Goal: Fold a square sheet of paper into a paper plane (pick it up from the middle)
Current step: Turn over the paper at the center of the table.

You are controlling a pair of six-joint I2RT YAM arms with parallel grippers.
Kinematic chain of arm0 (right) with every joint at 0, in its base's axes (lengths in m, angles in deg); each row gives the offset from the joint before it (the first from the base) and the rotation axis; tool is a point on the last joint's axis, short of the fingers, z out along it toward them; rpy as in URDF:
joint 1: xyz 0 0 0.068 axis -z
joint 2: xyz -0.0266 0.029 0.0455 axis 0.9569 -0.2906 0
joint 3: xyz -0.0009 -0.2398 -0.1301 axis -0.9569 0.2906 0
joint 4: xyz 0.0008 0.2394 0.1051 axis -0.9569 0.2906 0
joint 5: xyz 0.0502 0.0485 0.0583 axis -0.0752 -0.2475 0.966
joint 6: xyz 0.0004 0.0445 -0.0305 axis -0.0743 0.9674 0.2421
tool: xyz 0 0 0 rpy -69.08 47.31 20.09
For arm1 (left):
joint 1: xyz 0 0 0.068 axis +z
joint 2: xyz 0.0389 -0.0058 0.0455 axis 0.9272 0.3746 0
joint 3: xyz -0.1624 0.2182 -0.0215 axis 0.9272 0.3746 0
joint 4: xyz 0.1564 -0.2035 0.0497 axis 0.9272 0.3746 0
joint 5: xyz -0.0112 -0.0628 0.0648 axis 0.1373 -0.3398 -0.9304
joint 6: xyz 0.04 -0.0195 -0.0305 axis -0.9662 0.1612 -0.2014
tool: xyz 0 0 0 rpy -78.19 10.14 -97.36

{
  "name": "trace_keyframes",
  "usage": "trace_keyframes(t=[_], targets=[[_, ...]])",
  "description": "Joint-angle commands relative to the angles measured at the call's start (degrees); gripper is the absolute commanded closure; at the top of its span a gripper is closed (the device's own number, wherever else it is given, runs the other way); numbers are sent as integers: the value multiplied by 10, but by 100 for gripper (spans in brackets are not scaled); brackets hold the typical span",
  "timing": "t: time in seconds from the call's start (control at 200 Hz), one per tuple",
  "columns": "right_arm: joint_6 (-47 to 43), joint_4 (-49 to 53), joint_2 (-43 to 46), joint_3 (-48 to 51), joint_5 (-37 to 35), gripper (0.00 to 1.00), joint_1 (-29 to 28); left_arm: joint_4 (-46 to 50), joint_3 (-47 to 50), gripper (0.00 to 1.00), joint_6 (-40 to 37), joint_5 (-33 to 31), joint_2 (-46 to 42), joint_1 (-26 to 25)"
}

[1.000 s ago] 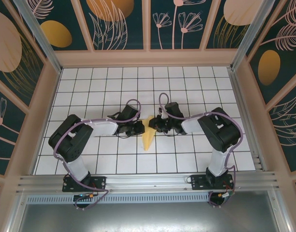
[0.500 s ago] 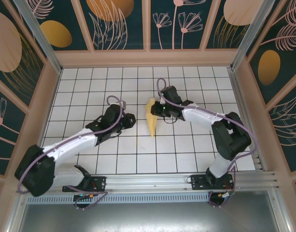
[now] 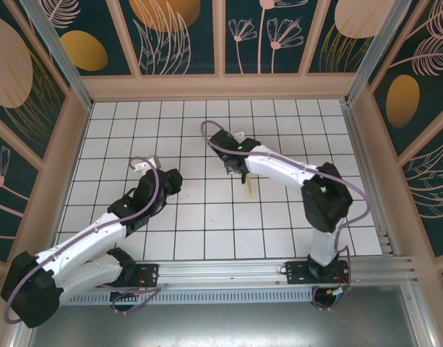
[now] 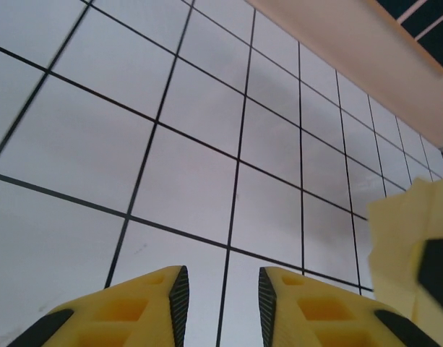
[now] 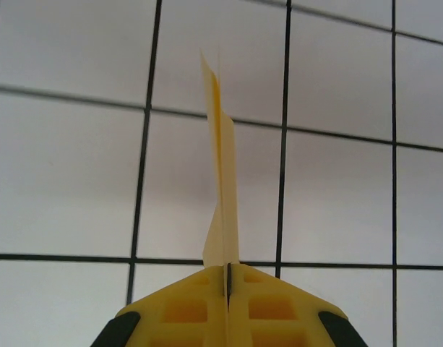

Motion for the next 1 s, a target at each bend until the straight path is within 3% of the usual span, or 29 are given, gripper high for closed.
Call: trace_keyframes(t=[0.0,0.305,0.625,0.811,0.996], targets=[[5,62,-42,-32,-50,98,-25,14,16,65,17,-38,-22,1],[21,69,-107,-69,-39,97,-58,17,28,63,20,-44,-39,1],[27,39,-154,-89,62,94,-73,20,28,63,22,-44,-38,1],[24,-3,-136,-96,134,71,-79,18,27,62,23,-40,-34,0],[27,-113,-36,-16,223,52,-62,16,24,61,22,-32,-26,1]])
